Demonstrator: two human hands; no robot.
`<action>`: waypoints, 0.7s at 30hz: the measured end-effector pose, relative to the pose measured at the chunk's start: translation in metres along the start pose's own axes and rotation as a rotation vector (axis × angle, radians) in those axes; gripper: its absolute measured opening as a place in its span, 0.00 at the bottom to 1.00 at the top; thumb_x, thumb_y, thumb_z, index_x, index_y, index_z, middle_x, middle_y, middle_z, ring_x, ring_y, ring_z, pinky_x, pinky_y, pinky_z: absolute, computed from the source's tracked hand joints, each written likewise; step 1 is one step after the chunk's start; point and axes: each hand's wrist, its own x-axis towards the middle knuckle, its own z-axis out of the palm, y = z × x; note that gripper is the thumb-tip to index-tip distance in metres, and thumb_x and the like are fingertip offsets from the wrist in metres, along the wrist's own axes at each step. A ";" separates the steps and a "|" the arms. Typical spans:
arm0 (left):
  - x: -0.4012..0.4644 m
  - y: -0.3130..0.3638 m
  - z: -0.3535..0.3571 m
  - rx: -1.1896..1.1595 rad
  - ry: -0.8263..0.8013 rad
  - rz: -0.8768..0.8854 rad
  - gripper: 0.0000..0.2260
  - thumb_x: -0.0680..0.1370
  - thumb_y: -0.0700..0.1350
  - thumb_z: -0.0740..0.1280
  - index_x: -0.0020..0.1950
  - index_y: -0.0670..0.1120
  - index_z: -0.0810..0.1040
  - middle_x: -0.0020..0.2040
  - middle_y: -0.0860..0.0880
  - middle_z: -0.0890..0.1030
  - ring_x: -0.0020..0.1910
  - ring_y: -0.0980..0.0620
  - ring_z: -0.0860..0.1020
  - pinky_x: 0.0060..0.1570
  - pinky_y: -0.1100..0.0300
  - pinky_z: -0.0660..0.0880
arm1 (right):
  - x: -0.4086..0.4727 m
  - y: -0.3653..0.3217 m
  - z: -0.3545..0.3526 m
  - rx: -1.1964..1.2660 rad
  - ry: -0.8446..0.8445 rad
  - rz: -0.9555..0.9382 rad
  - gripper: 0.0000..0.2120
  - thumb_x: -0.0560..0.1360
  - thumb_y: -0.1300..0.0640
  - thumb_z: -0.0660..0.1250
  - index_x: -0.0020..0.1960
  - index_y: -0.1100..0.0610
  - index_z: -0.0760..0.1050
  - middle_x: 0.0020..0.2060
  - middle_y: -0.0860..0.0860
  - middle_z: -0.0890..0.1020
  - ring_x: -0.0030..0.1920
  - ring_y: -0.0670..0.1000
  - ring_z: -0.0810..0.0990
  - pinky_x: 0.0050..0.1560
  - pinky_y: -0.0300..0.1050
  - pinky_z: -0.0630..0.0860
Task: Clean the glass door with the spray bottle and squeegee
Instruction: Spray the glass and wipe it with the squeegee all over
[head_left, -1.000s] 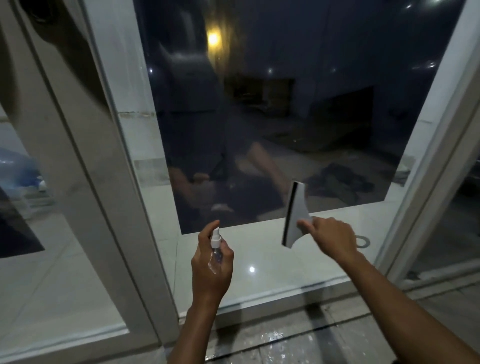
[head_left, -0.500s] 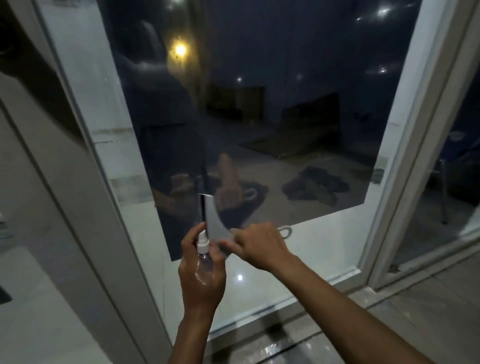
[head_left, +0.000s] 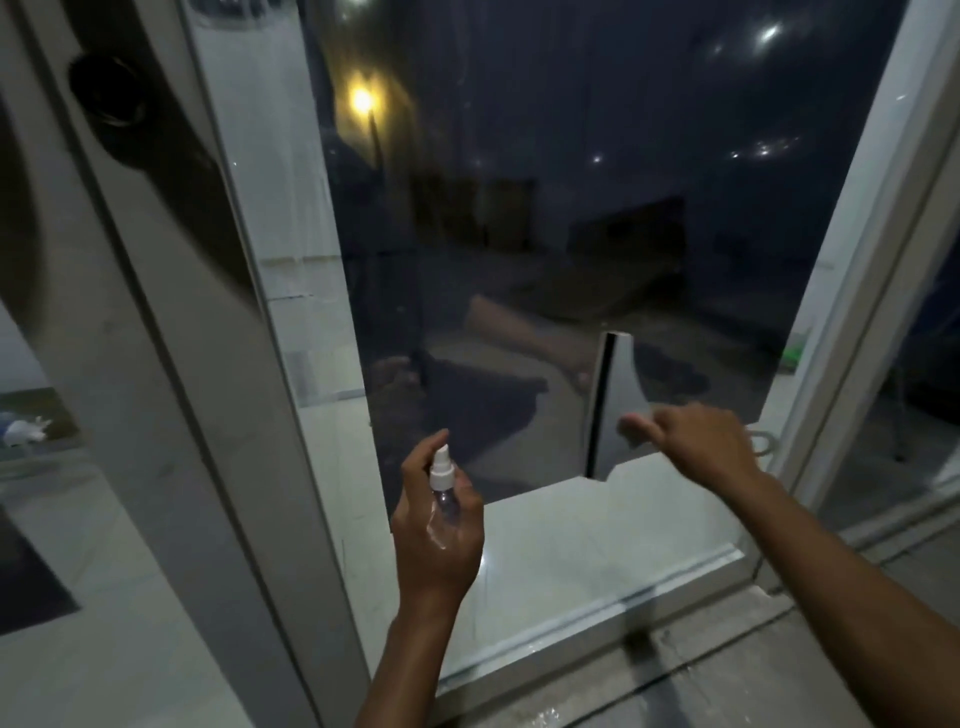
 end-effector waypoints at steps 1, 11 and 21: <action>0.000 0.001 0.000 -0.002 -0.004 0.013 0.16 0.80 0.49 0.61 0.68 0.55 0.69 0.45 0.62 0.78 0.38 0.56 0.79 0.38 0.73 0.72 | -0.001 0.015 -0.004 0.004 0.034 0.031 0.33 0.72 0.25 0.41 0.35 0.47 0.73 0.34 0.51 0.80 0.31 0.50 0.74 0.34 0.43 0.63; 0.025 0.025 -0.003 0.005 0.009 0.113 0.16 0.81 0.50 0.61 0.68 0.61 0.66 0.42 0.60 0.78 0.37 0.56 0.80 0.36 0.72 0.73 | -0.002 0.000 -0.027 0.214 0.180 -0.024 0.30 0.77 0.29 0.45 0.34 0.47 0.73 0.26 0.44 0.75 0.27 0.45 0.74 0.32 0.42 0.70; 0.153 0.093 -0.022 0.059 0.080 0.346 0.16 0.82 0.41 0.62 0.69 0.49 0.68 0.43 0.54 0.77 0.37 0.54 0.79 0.35 0.67 0.74 | 0.038 -0.085 -0.086 0.268 -0.051 -0.440 0.41 0.70 0.20 0.38 0.35 0.50 0.77 0.29 0.47 0.78 0.30 0.45 0.76 0.36 0.43 0.72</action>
